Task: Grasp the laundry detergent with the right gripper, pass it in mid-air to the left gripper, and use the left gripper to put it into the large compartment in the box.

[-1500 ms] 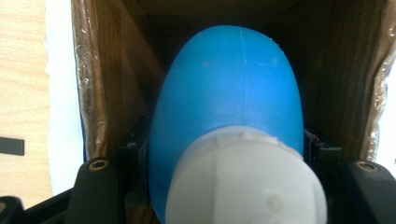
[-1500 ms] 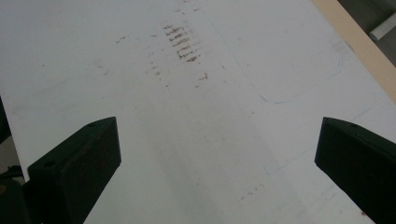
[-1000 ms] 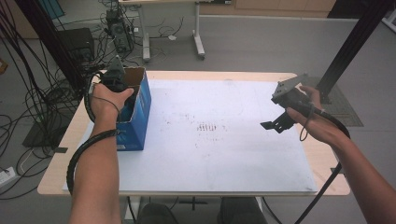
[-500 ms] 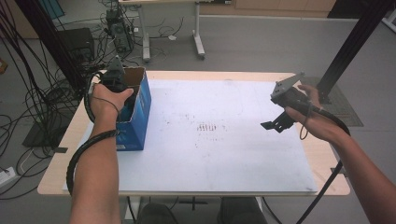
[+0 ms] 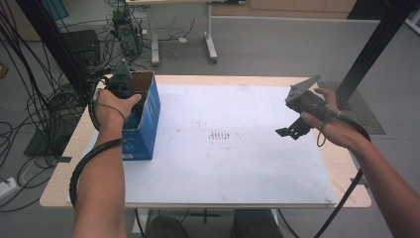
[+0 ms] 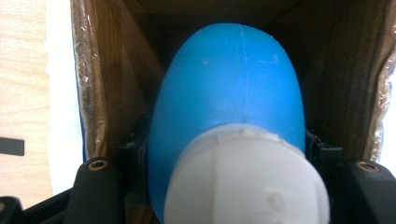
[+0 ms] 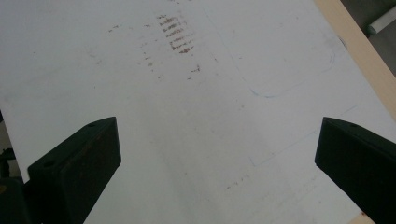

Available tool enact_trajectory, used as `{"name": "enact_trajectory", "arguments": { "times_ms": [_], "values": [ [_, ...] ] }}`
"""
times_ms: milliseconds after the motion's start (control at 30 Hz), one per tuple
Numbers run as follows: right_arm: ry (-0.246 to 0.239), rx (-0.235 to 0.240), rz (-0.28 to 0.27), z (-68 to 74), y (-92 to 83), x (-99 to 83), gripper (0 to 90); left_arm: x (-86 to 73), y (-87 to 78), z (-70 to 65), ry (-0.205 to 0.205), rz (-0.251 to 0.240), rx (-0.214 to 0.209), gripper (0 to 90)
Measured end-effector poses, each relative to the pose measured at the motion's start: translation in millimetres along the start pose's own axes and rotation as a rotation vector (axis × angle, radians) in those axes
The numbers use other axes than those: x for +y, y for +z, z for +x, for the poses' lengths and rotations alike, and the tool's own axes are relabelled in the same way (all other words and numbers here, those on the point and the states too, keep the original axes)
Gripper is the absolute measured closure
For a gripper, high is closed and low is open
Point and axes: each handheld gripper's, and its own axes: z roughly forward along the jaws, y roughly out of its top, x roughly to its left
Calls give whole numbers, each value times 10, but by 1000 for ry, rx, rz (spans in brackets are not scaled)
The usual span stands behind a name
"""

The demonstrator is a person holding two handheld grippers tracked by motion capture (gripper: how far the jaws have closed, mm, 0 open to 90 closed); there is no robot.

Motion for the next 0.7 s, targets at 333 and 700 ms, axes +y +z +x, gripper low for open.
{"name": "enact_trajectory", "arguments": {
  "times_ms": [333,700],
  "values": [
    [-6,8,1,1,9,2,3,1,6,-9,3,2,7,359],
    [-13,9,-1,12,6,30,3,-14,1,16,-1,6,3,359]
  ]
}}
